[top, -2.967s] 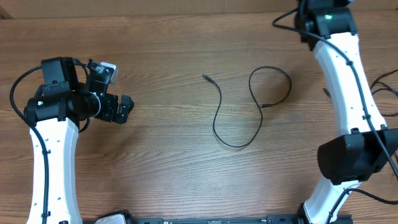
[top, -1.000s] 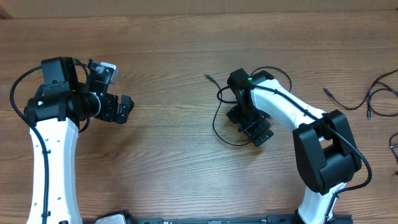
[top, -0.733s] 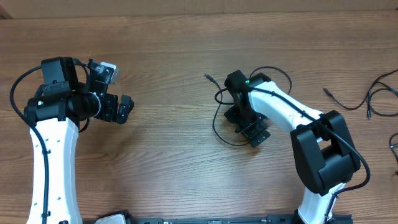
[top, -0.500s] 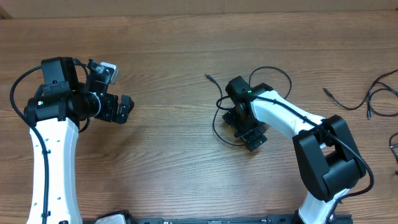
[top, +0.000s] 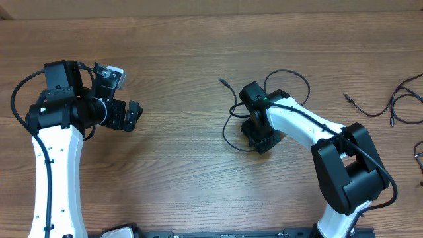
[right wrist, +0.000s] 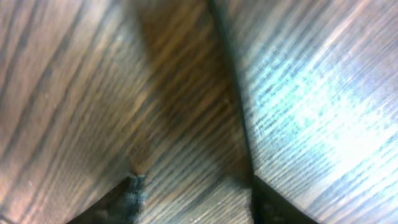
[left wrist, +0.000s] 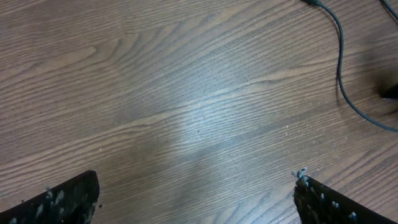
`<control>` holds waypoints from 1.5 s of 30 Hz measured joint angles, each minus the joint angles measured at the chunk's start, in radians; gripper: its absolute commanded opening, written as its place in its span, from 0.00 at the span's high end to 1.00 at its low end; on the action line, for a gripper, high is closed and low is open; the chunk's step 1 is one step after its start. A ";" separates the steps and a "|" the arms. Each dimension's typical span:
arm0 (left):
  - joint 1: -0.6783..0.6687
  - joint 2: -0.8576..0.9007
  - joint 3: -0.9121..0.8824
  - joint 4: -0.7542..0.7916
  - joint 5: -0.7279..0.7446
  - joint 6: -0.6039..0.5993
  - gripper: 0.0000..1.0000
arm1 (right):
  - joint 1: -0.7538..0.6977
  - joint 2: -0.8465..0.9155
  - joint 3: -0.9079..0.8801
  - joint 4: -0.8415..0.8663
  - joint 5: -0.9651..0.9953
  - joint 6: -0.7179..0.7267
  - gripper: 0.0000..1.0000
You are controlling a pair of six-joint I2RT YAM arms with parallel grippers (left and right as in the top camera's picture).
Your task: Untangle cables
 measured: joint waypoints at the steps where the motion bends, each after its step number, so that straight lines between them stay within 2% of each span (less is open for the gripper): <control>1: 0.000 0.000 0.000 0.000 0.000 0.000 0.00 | 0.000 0.000 0.000 -0.002 0.006 0.003 0.66; 4: 0.000 0.000 0.000 0.000 0.000 0.000 0.00 | 0.000 0.000 0.000 0.005 0.030 0.003 0.81; 6: 0.000 0.000 0.000 0.000 0.000 0.000 0.00 | 0.001 0.000 0.000 0.008 0.053 0.002 0.95; 7: 0.000 0.000 0.000 0.000 0.000 0.000 0.00 | 0.002 0.000 0.000 0.009 0.066 0.003 0.96; 14: 0.000 0.000 0.000 0.000 0.000 0.000 0.00 | 0.005 0.000 0.001 0.022 0.188 -0.032 0.96; 19: 0.000 0.000 0.000 0.000 0.000 0.000 0.00 | -0.021 0.023 0.050 0.021 0.288 -0.159 0.96; 28: 0.000 0.000 0.000 0.000 0.000 0.000 0.00 | -0.119 0.038 0.432 0.035 0.362 -0.546 0.96; 35: 0.000 0.000 0.000 0.000 0.000 0.000 0.00 | -0.243 0.038 0.673 0.062 0.370 -0.704 0.96; 39: 0.000 0.000 0.000 0.000 0.000 0.000 0.00 | -0.341 0.038 0.767 0.176 0.378 -0.801 0.96; 45: 0.000 0.000 0.000 0.000 0.000 0.000 0.00 | -0.475 0.038 0.792 0.398 0.383 -0.903 0.96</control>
